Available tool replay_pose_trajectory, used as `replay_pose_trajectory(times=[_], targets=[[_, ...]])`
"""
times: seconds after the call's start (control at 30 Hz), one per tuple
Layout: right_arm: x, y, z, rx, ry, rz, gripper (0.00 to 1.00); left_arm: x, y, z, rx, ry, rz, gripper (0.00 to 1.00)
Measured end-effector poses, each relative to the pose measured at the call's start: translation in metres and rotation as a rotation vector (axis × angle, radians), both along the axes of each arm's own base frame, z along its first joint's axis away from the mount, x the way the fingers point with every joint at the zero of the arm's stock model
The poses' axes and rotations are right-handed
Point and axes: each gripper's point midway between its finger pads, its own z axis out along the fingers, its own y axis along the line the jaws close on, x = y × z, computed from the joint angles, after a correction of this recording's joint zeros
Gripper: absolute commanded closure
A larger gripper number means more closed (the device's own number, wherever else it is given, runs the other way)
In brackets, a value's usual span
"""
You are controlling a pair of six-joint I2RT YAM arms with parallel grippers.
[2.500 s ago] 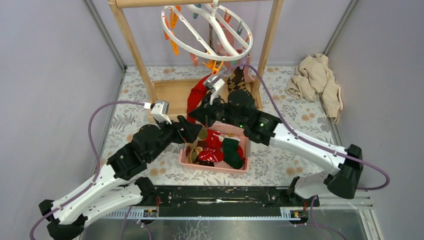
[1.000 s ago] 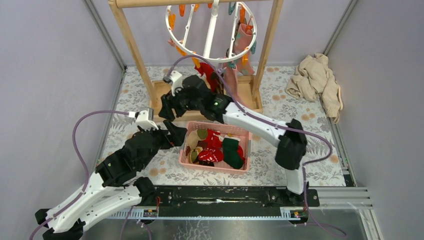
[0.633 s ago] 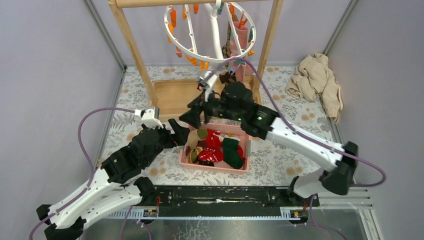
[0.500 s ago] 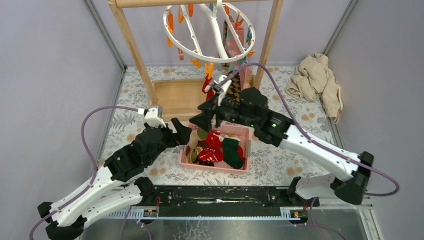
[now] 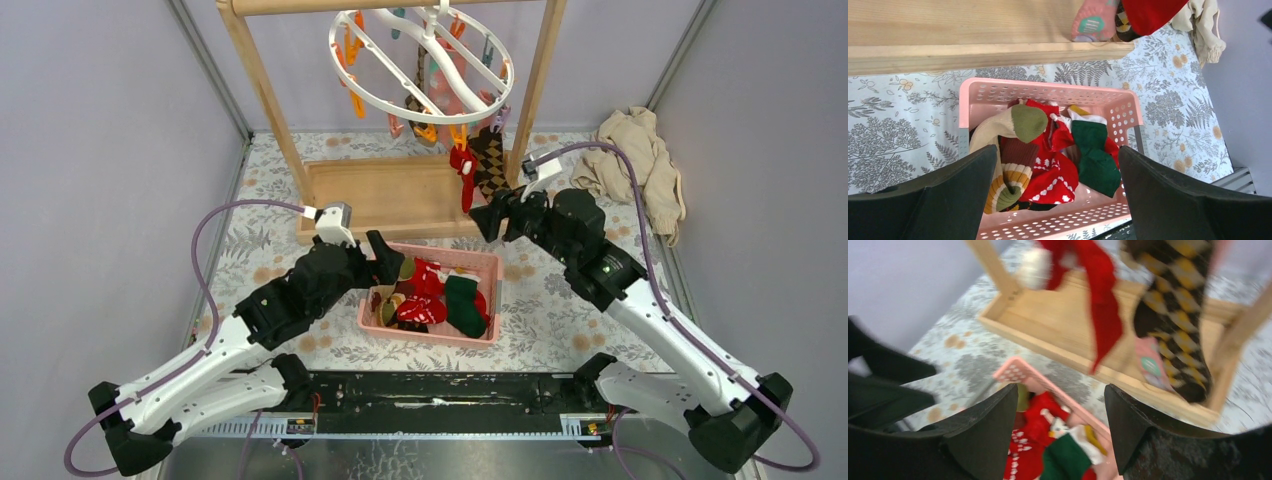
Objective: Remove the socks clipped to the hanger
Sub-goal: Remove the sock from the hanger.
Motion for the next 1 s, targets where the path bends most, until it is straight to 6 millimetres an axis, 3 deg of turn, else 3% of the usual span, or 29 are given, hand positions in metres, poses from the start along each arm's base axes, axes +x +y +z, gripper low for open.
replay_pose_trajectory(times=[0.13, 0.23, 0.4, 0.77, 1.0], targets=[[0.032, -0.034, -0.034, -0.004, 0.077, -0.129, 0.29, 0.000, -0.004, 0.004, -0.019, -0.008, -0.014, 0.01], [0.048, -0.041, -0.049, 0.010, 0.113, -0.157, 0.30, 0.000, -0.006, 0.006, -0.027, -0.011, -0.019, 0.01], [0.058, -0.023, -0.048, 0.063, 0.105, -0.076, 0.32, 0.000, -0.008, 0.007, -0.034, -0.013, -0.026, 0.01], [0.039, 0.008, -0.012, 0.195, 0.036, 0.117, 0.36, 0.000, -0.010, 0.008, -0.040, -0.014, -0.032, 0.01], [0.035, 0.037, -0.036, 0.173, 0.093, 0.145, 0.37, 0.005, -0.019, 0.015, -0.043, -0.018, -0.047, 0.01]])
